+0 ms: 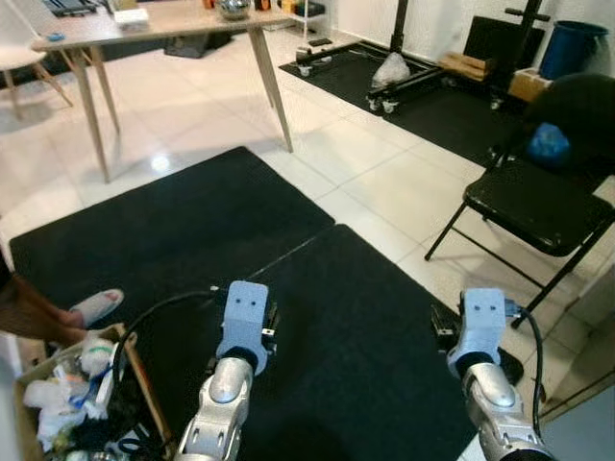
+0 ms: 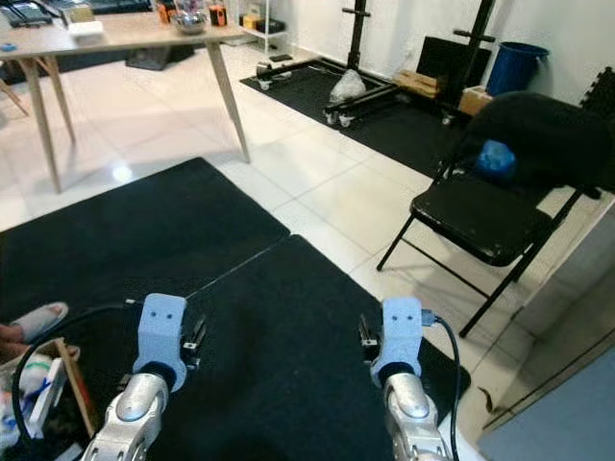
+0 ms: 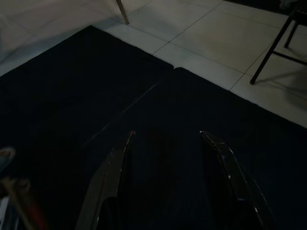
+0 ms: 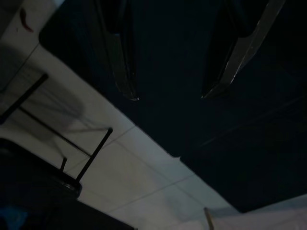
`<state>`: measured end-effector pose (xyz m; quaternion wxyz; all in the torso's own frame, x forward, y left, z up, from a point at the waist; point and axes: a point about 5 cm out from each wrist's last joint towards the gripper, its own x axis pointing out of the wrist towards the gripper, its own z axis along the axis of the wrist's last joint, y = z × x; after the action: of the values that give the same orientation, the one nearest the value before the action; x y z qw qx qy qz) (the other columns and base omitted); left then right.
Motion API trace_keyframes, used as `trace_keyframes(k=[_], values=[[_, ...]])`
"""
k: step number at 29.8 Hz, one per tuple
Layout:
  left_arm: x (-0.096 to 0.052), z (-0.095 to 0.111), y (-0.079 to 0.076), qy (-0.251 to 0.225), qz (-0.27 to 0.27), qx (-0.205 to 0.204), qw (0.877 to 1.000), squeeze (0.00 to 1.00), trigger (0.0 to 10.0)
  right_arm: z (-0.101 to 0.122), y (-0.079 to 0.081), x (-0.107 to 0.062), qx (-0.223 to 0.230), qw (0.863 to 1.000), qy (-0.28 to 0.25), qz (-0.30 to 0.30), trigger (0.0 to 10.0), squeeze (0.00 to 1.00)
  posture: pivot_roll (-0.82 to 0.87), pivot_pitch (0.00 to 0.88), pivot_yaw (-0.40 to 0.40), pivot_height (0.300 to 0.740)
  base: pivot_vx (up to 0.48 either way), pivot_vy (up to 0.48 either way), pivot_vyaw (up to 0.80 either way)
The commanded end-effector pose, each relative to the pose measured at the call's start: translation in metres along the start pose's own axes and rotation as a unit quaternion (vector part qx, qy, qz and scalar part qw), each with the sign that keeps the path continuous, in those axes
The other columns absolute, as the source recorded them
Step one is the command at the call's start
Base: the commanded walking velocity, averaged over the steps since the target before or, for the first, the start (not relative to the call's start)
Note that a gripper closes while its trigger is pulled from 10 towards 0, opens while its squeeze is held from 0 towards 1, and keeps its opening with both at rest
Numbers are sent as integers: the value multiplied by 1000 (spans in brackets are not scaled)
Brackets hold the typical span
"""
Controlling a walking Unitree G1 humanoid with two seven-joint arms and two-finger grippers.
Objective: Restocking fridge
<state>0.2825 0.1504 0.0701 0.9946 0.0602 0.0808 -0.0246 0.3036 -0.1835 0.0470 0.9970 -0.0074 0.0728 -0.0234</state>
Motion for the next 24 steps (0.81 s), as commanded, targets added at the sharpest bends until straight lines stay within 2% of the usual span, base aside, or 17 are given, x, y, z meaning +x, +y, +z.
trace_keyframes(k=[1, 24], values=[[-2, -5, 0, 10, -1, 4, 1000, 0, 10000, -1, -3, 0, 2, 1000, 4, -7, 10000, 0, -117, 96, 30, 740, 480, 0, 0], [-3, -6, 0, 10, 1, 5, 1000, 0, 10000, -1, -1, 0, -2, 1000, 4, -2, 10000, 0, -113, 97, 28, 740, 480, 0, 0]])
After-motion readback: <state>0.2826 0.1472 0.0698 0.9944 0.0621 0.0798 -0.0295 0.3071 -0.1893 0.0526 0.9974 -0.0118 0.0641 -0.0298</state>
